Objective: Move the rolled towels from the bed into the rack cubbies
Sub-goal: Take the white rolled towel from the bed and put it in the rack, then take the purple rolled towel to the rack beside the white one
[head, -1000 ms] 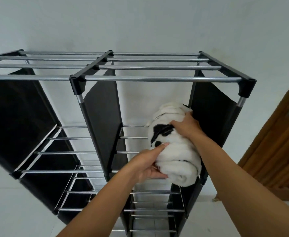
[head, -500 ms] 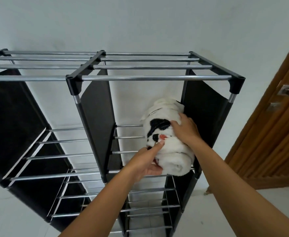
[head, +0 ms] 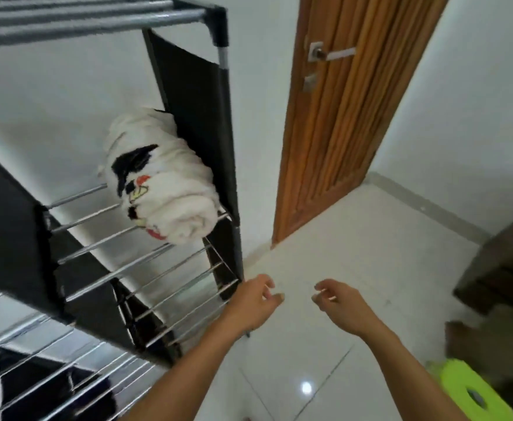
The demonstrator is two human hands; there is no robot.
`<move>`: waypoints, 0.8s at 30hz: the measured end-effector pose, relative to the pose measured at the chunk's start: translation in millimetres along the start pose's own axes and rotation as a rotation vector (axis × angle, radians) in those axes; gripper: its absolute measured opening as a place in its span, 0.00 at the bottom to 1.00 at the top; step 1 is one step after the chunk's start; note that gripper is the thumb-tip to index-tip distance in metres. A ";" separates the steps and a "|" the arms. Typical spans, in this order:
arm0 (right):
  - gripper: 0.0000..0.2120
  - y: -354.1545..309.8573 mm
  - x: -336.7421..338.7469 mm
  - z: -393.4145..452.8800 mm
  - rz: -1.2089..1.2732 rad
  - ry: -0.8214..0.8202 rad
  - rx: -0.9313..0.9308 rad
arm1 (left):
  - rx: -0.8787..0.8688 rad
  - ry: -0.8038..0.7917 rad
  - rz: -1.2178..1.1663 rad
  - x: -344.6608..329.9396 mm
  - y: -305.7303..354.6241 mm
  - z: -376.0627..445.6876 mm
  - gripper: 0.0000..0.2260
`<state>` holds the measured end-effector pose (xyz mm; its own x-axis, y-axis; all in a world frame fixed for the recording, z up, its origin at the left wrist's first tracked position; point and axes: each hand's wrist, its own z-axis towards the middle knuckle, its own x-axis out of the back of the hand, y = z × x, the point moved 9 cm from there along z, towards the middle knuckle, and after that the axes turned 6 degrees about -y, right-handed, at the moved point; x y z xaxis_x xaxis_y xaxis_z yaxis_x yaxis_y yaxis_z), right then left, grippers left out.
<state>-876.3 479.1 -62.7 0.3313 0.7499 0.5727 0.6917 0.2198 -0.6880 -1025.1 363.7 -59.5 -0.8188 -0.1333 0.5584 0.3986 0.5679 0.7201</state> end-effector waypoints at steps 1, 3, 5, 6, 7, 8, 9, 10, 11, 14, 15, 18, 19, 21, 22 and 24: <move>0.14 42.8 -3.2 -8.8 0.024 -0.019 -0.108 | 0.049 -0.166 0.057 -34.9 -1.9 7.1 0.17; 0.13 121.5 -12.0 -40.9 0.128 -0.035 -0.282 | 0.074 -0.380 0.176 -94.2 4.4 9.5 0.20; 0.09 188.2 -18.1 -91.7 0.269 0.013 -0.410 | 0.045 -0.495 0.262 -146.1 22.3 3.5 0.19; 0.07 216.4 -19.8 -122.2 0.336 0.057 -0.467 | 0.022 -0.542 0.274 -171.9 34.8 -2.5 0.18; 0.05 243.3 -21.4 -155.0 0.395 0.110 -0.522 | -0.006 -0.589 0.274 -199.0 49.7 -11.1 0.15; 0.04 267.4 -22.3 -190.5 0.454 0.170 -0.567 | -0.034 -0.637 0.279 -227.4 65.6 -22.6 0.13; 0.04 290.6 -23.1 -225.6 0.508 0.235 -0.599 | -0.067 -0.677 0.292 -256.0 82.8 -35.6 0.11; 0.04 311.3 -23.9 -262.7 0.562 0.304 -0.625 | -0.106 -0.712 0.315 -285.6 100.1 -51.3 0.10; 0.05 333.1 -27.0 -301.2 0.624 0.374 -0.656 | -0.148 -0.748 0.340 -315.9 117.2 -70.9 0.08; 0.07 385.3 -40.8 -420.3 0.795 0.577 -0.728 | -0.265 -0.874 0.367 -413.0 161.4 -148.9 0.06; 0.07 399.0 -46.1 -459.0 0.842 0.644 -0.743 | -0.292 -0.925 0.375 -445.4 171.6 -178.1 0.07; 0.03 431.2 -60.7 -580.2 0.930 0.869 -0.782 | -0.366 -1.082 0.448 -539.0 192.9 -272.6 0.06; 0.03 441.2 -67.0 -622.0 0.974 0.957 -0.801 | -0.411 -1.134 0.485 -568.0 200.7 -307.0 0.06; 0.02 454.4 -76.2 -701.9 1.055 1.150 -0.832 | -0.515 -1.242 0.573 -622.1 217.1 -377.4 0.07; 0.02 463.4 -82.1 -737.0 1.078 1.244 -0.836 | -0.559 -1.298 0.606 -644.8 224.6 -411.8 0.07; 0.02 476.0 -97.2 -800.7 1.115 1.425 -0.874 | -0.608 -1.391 0.649 -686.8 236.5 -473.7 0.08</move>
<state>-65.5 11.1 -88.9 0.6251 -0.7176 0.3071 -0.2172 -0.5379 -0.8146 -172.8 204.9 -77.6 -0.0473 0.9592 0.2789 0.6195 -0.1909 0.7614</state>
